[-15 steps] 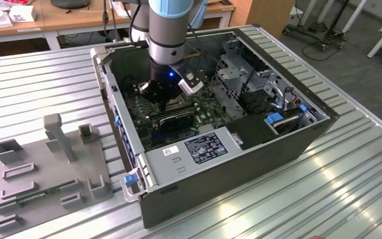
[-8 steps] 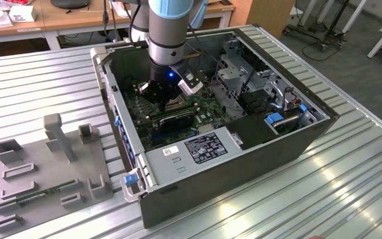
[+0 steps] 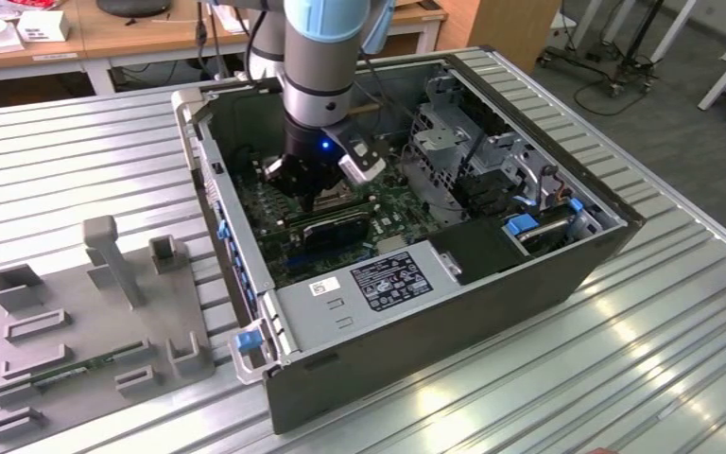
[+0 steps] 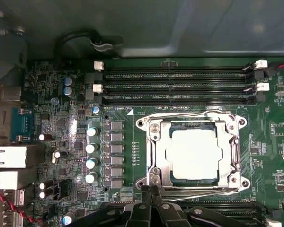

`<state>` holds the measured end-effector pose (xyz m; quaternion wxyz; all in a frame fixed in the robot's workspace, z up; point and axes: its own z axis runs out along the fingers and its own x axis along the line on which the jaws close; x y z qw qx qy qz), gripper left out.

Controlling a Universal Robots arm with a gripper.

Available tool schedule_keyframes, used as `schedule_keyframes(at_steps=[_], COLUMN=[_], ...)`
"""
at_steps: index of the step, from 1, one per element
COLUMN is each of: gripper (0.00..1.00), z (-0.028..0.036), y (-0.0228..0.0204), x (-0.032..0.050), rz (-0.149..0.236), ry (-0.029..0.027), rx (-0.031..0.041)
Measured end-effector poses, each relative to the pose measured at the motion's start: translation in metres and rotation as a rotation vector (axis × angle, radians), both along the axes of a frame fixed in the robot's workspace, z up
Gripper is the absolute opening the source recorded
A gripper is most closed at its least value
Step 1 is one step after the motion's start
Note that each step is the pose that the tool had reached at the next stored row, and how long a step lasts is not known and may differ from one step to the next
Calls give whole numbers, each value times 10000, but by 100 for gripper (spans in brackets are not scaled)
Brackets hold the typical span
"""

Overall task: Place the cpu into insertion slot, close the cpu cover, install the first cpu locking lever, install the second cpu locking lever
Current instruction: 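Install the second cpu locking lever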

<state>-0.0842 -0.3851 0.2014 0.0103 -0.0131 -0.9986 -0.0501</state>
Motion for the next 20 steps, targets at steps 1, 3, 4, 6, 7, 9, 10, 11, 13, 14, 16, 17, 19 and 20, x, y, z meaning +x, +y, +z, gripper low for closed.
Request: schedule_keyframes(at_steps=[1,3,4,6,7,9,10,11,13,14,16,17,19,20], gripper=[11,11,11,11,11,11,11,11,11,11,11,11,11,11], z=[-7,-19,-20,-20,-20,-21,-22,-24,-27,-29,-30,-30,-30,-30], y=[-7,-22,-23,-23,-23,-24,-25,-29,-38,-42,-50,-53,-56,-58], x=[0,0,0,0,-1,0,0,0,0,0,0,0,0,0], rz=[0,-1,0,-1,-1,0,0,0,0,0,-1,-2,-1,-1], ry=[0,1,1,1,1,0,-1,-1,-1,-2,-2,-1,-1,-1], rx=[21,114,152,219,256,333,362,386,432,448,466,471,477,478])
